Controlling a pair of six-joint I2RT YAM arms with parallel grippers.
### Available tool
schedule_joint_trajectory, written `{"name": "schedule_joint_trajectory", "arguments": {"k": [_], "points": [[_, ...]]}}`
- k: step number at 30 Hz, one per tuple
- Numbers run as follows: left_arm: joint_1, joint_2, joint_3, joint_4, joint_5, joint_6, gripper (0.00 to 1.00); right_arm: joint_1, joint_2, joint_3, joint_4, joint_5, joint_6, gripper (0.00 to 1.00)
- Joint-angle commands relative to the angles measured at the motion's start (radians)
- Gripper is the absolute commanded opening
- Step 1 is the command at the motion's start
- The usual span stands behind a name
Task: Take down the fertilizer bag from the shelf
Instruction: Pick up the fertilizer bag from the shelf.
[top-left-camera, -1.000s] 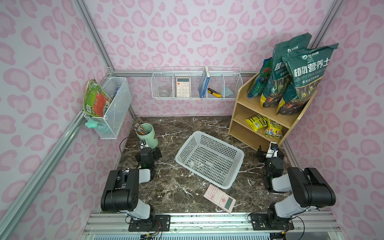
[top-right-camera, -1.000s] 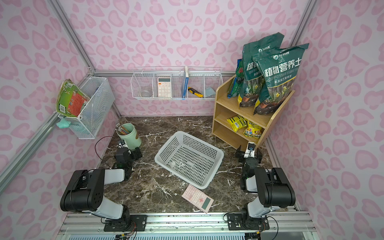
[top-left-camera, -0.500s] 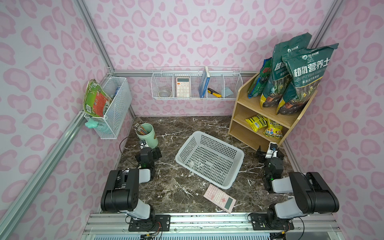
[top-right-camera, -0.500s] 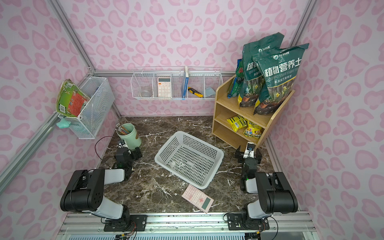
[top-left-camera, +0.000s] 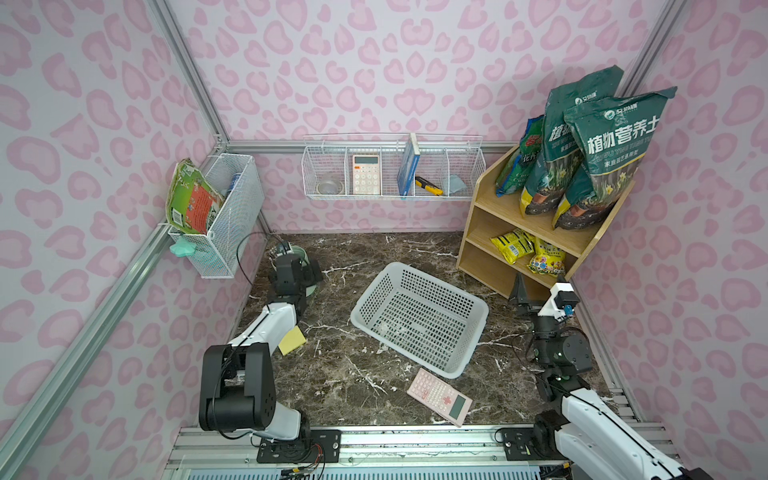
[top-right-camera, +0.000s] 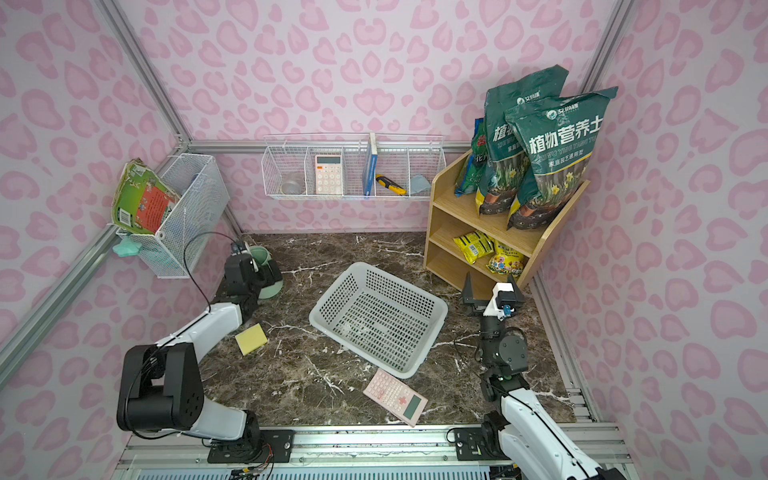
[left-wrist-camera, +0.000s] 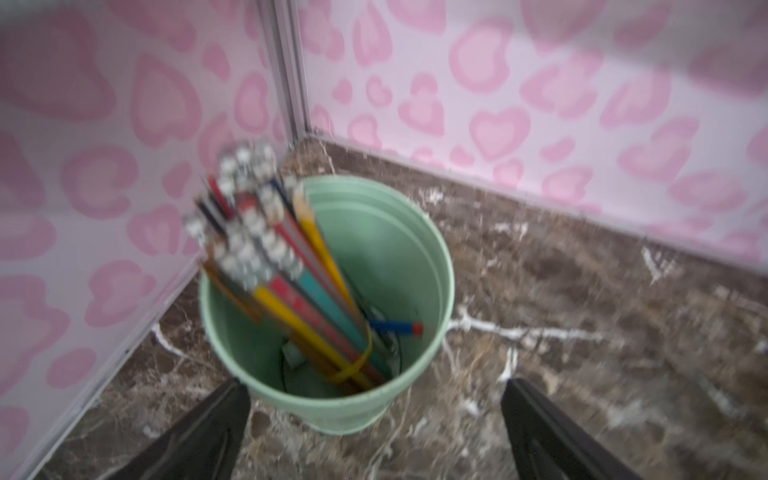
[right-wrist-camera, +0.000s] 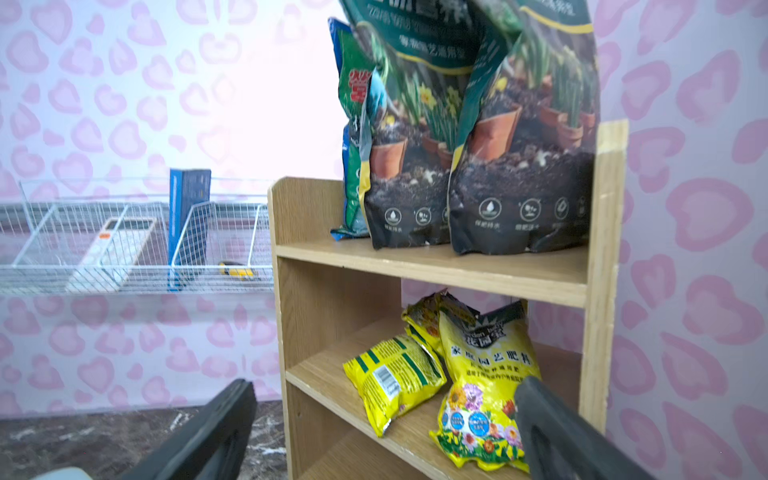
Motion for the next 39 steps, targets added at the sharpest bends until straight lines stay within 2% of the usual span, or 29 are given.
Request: {"name": "schedule_joint_trajectory", "arguments": {"k": [1,3,5,7,9,11,13,14,17,18,22,24,25,29,31,34,39], "points": [[-0.002,0.011,0.060,-0.416,-0.020,-0.088,1.00,0.012,-0.063,0.083,-0.250,0.078,0.257,1.00],[-0.004,-0.056,0.025,-0.388,0.013,-0.122,1.00,0.018,-0.050,0.210,-0.435,0.041,0.305,1.00],[-0.008,-0.156,-0.058,-0.301,0.112,-0.122,1.00,0.028,-0.036,0.282,-0.505,0.037,0.332,1.00],[-0.011,-0.265,-0.181,-0.137,0.267,-0.103,1.00,0.031,-0.059,0.262,-0.410,-0.031,0.316,1.00],[-0.017,-0.340,-0.300,0.050,0.315,-0.219,1.00,0.032,-0.080,0.259,-0.311,-0.070,0.279,1.00],[-0.028,-0.354,-0.285,0.014,0.297,-0.264,1.00,0.030,-0.088,0.308,-0.315,-0.078,0.247,1.00],[-0.036,-0.342,-0.219,-0.170,0.193,-0.398,0.99,0.022,-0.077,0.399,-0.381,-0.106,0.208,1.00],[-0.036,-0.335,-0.210,-0.232,0.190,-0.468,0.99,0.018,-0.049,0.471,-0.461,-0.115,0.195,1.00],[-0.065,-0.343,-0.233,-0.232,0.302,-0.530,1.00,0.018,0.064,0.721,-0.739,-0.186,0.059,1.00],[-0.090,-0.346,-0.220,-0.266,0.300,-0.535,1.00,0.017,0.097,0.776,-0.788,-0.168,0.029,1.00],[-0.212,-0.355,-0.112,-0.441,0.291,-0.499,1.00,0.015,0.202,0.938,-0.839,0.093,-0.042,1.00],[-0.269,-0.361,-0.067,-0.532,0.216,-0.491,1.00,0.010,0.261,1.024,-0.874,0.204,-0.076,1.00],[-0.284,-0.368,-0.072,-0.543,0.198,-0.509,1.00,0.004,0.298,1.072,-0.899,0.256,-0.098,1.00],[-0.285,-0.379,-0.084,-0.537,0.260,-0.558,1.00,-0.067,0.440,1.255,-0.989,0.416,-0.159,1.00],[-0.287,-0.384,-0.062,-0.552,0.279,-0.538,0.99,-0.126,0.500,1.314,-1.047,0.426,-0.147,1.00],[-0.291,-0.410,-0.067,-0.567,0.248,-0.542,0.99,-0.199,0.561,1.369,-1.089,0.397,-0.135,1.00],[-0.291,-0.448,-0.082,-0.565,0.208,-0.537,1.00,-0.234,0.633,1.423,-1.101,0.365,-0.138,1.00]]}}
